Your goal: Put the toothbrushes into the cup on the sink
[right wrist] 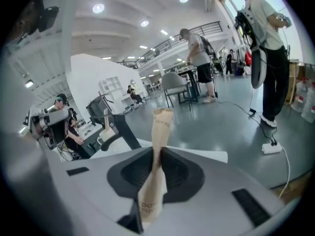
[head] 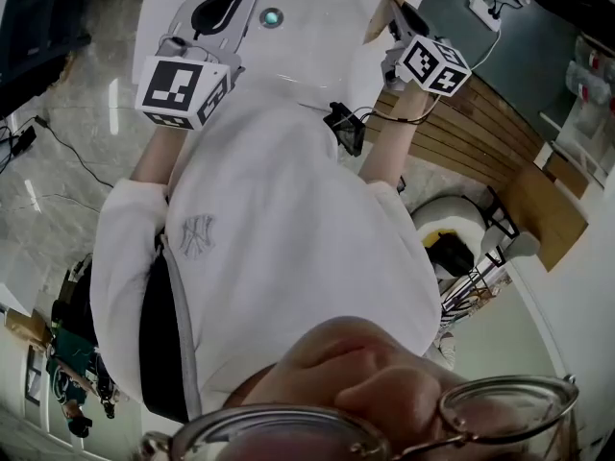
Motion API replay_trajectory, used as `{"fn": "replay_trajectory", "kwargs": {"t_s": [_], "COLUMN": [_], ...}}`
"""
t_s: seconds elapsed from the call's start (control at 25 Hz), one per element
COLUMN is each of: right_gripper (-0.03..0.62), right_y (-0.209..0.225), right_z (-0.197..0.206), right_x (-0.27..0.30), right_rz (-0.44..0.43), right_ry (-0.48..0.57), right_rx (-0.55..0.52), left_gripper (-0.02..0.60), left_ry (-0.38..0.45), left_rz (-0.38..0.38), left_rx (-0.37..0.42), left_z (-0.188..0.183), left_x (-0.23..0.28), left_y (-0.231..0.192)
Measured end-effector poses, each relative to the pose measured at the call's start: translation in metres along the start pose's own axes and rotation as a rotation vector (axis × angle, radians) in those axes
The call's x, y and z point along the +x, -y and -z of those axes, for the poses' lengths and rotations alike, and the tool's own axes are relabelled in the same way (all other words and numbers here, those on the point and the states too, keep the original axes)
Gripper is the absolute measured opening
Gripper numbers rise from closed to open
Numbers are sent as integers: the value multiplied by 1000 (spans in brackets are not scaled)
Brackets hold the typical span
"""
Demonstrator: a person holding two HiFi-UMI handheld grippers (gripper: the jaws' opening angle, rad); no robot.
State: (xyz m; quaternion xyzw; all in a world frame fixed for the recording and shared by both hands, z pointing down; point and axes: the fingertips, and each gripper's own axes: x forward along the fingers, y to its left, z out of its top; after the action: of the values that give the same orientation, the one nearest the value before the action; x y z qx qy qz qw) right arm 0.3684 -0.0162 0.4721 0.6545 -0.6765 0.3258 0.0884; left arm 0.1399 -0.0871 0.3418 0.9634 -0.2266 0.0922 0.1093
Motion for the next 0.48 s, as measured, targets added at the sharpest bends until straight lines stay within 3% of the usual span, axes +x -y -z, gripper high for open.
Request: {"fn": "replay_trajectory", "kwargs": {"t_s": [0.2,0.48], "right_gripper": [55,54], "right_y": [-8,-20], "right_z": [-35,-72], "right_x": [-28,-58], "right_rz": [69,142], "right_ry": [180,476], "right_rx": [31,155], "left_gripper": [9,9], "left_ry": [11,29], "left_rz": [3,11], "left_rx": [2,-8], "left_z": [-7,-10], "left_x": [-5,-16], "left_y": [-1,-12]}}
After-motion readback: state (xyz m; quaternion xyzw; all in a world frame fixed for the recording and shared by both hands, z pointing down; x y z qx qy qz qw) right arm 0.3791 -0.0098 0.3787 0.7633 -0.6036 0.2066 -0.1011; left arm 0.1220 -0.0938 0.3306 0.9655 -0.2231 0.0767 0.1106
